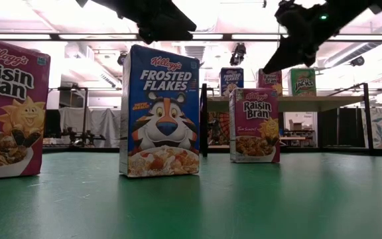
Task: Stack cereal on shelf
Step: Put the right pink cereal box on the shelf aligned with the other pink cereal box
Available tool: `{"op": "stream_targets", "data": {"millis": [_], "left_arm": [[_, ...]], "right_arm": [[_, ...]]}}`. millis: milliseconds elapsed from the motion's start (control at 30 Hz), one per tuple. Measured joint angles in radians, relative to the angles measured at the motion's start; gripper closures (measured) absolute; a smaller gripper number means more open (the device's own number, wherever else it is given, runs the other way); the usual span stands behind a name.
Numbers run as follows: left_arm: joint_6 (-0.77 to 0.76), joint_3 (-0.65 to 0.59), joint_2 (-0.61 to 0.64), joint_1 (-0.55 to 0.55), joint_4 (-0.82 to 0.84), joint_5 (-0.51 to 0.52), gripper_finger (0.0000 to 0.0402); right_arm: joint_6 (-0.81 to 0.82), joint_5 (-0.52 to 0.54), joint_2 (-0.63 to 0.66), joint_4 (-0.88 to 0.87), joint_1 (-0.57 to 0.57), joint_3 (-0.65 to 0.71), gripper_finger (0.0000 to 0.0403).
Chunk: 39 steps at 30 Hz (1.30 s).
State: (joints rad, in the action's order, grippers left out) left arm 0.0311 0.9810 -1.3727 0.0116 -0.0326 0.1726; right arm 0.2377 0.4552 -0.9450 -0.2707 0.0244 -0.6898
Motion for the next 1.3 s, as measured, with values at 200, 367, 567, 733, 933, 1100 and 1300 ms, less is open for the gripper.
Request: {"op": "stream_targets", "data": {"millis": [200, 367, 567, 733, 933, 1100, 1300], "left_arm": [[-0.058, 0.0, 0.0, 0.0, -0.002, 0.0, 0.0198], [-0.076, 0.0, 0.0, 0.001, -0.002, 0.0, 0.0198], [-0.081, -0.001, 0.0, 0.001, -0.002, 0.0, 0.0198], [-0.076, -0.001, 0.0, 0.001, -0.002, 0.0, 0.0198], [-0.068, -0.002, 0.0, 0.001, -0.001, 0.0, 0.0198], [-0.067, -0.002, 0.0, 0.001, -0.001, 0.0, 0.0198], [-0.057, -0.002, 0.0, 0.001, -0.001, 0.0, 0.0198]], "right_arm": [[-0.054, -0.049, -0.005, 0.083, 0.038, 0.044, 0.0382], [-0.082, -0.108, -0.029, 0.085, 0.037, 0.044, 0.0338], [-0.129, -0.231, -0.067, 0.094, 0.037, 0.022, 0.0258], [-0.165, -0.253, -0.147, 0.088, 0.037, -0.01, 0.0191], [-0.205, -0.254, -0.246, 0.013, 0.037, -0.089, 0.0135], [-0.184, -0.255, -0.289, -0.089, 0.037, -0.154, 0.0125], [-0.165, -0.277, -0.299, -0.213, 0.037, -0.249, 0.0135]]}}
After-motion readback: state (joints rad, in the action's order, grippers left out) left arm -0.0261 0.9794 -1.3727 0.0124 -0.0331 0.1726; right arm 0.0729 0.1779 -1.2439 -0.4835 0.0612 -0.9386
